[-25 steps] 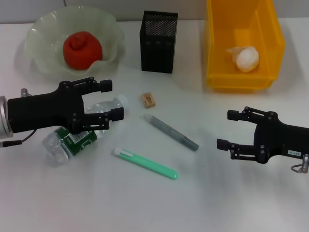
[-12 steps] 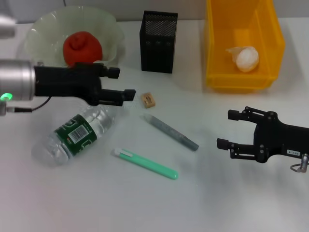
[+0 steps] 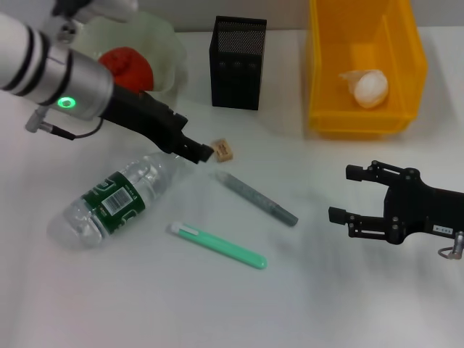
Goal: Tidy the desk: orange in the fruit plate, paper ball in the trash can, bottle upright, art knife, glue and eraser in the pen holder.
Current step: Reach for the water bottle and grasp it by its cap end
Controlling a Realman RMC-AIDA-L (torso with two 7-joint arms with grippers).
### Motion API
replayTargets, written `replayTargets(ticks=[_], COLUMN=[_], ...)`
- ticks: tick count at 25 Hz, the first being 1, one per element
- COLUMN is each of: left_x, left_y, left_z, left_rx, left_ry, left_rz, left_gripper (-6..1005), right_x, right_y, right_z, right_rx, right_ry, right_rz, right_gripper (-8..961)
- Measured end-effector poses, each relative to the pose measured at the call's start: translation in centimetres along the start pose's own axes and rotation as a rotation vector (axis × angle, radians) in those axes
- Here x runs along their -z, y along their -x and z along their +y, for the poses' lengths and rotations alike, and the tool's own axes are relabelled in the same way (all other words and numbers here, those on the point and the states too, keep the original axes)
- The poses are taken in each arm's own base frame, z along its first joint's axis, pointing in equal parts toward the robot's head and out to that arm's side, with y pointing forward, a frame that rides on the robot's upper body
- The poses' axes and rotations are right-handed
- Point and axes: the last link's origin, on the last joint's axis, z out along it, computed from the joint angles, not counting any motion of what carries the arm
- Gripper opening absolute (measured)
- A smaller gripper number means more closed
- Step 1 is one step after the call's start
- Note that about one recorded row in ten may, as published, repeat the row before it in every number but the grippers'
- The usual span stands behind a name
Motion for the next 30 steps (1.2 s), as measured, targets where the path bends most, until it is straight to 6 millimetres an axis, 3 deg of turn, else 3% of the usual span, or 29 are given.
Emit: replayTargets(ticks=[7,30], left_x=[-1.5,-3.5], left_y=[-0.7,1.5], left_z=[-0.2,-0.9], left_rx=[-0.003,0.002], left_ry=[-0.089,-0.141], left_rz=[-0.097,-0.160], left_gripper=[827,801], right_x=[0.0,0.1], right_y=[0.0,0.2], right_z=[0.0,-0.1], right_rx=[0.001,0.005], right_ry=[-0.001,-0.006], right_rz=[-0.001,-0.006], right_gripper=[831,832])
